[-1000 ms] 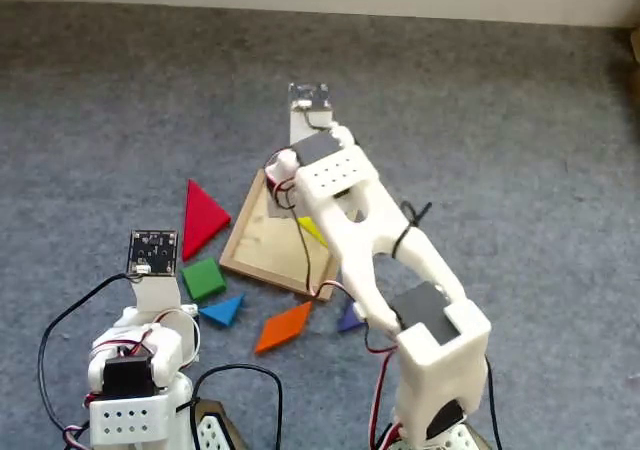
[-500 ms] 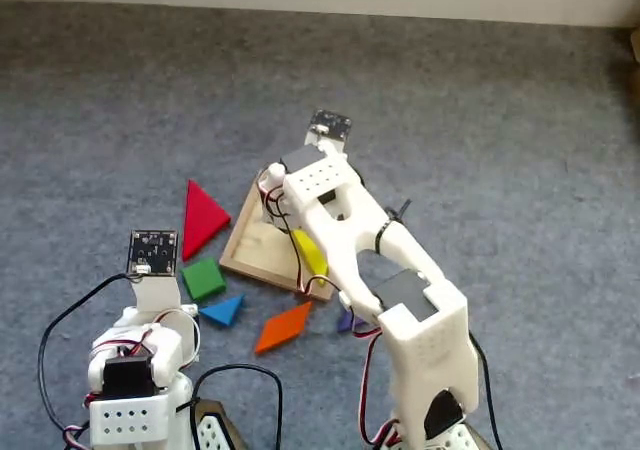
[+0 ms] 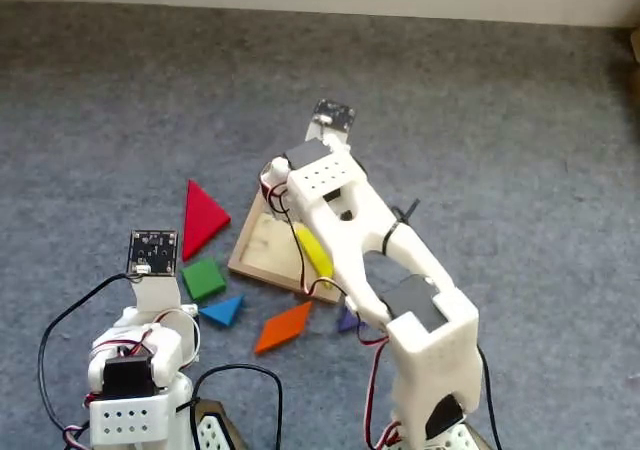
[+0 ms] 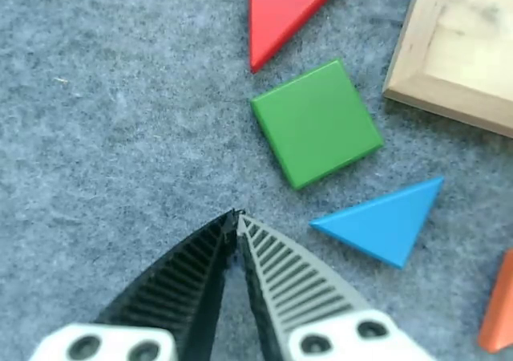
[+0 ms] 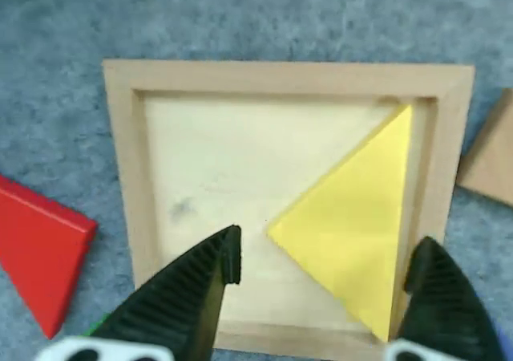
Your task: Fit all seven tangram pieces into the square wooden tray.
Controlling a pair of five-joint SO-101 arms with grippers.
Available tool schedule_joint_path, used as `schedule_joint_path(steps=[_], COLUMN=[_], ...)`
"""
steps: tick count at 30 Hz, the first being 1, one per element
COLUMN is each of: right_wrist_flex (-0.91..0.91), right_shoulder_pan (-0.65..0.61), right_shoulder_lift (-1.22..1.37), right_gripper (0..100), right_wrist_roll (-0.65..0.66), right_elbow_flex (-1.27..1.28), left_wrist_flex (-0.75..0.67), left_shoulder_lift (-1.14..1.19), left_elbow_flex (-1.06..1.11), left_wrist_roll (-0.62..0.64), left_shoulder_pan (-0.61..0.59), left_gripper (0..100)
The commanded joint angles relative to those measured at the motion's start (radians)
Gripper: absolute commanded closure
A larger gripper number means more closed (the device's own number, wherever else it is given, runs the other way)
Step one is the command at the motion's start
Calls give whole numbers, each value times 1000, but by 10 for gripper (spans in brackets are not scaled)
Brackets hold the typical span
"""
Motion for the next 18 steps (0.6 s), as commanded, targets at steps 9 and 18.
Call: schedule_joint_path(steps=[9,18], right_wrist_flex=[-114,-2], right_shoulder_pan=[-12,110], right_shoulder_lift=[-56,-54], right_gripper=[986,986], right_wrist_roll=[201,207], right_elbow_flex=[111,189], left_wrist_flex=[6,6], left_shoulder_lift=[-31,-31], left_elbow_flex=[19,19], left_wrist_roll=[-8,-8], left_shoulder_pan=[-1,-1], left_gripper=[986,986])
